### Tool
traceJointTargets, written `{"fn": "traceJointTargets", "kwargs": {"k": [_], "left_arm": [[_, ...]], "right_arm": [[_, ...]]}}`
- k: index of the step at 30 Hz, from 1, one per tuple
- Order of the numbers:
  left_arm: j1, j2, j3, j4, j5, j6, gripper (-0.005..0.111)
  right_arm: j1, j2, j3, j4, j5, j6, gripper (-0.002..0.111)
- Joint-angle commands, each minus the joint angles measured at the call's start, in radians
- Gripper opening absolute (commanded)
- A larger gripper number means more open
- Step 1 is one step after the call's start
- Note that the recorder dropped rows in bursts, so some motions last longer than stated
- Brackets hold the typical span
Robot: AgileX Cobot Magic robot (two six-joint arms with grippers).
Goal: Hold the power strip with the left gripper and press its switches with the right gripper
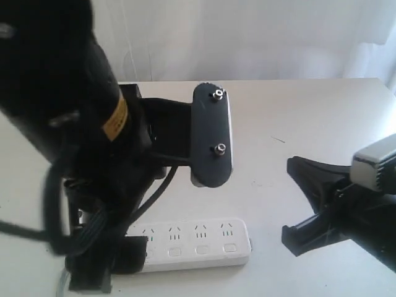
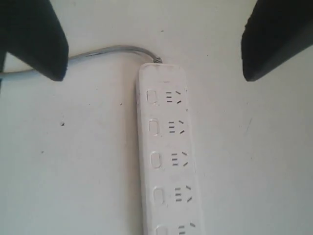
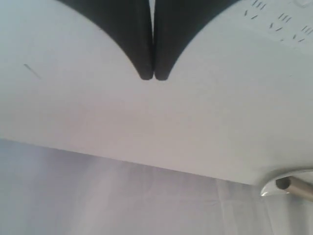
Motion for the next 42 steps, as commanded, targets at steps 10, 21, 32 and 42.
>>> {"fn": "traceJointTargets", "kwargs": {"k": [10,21,32,42], "left_arm": [[-0.131,-0.199,0.055,-0.062,0.094,-0.160,0.071],[-0.131,-0.189,0.093,0.421,-0.032,-0.492,0.001],[-0.131,-0.264,0.098,0.480,-0.501,-0.657,0.000],[-0.131,-0.578,0.395,0.579,-0.743,-0.665,0.000]], "right_arm": [[0.000,-0.156,0.028,0.049,-0.084,-0.062,0.000],[0.000,-0.177,0.028,0.051,-0.247,-0.062,0.000],[0.000,-0.177,0.028,0.053,-0.269,-0.062,0.000],[0.000,-0.177,0.028,0.053,-0.269,-0.062,0.000]]}}
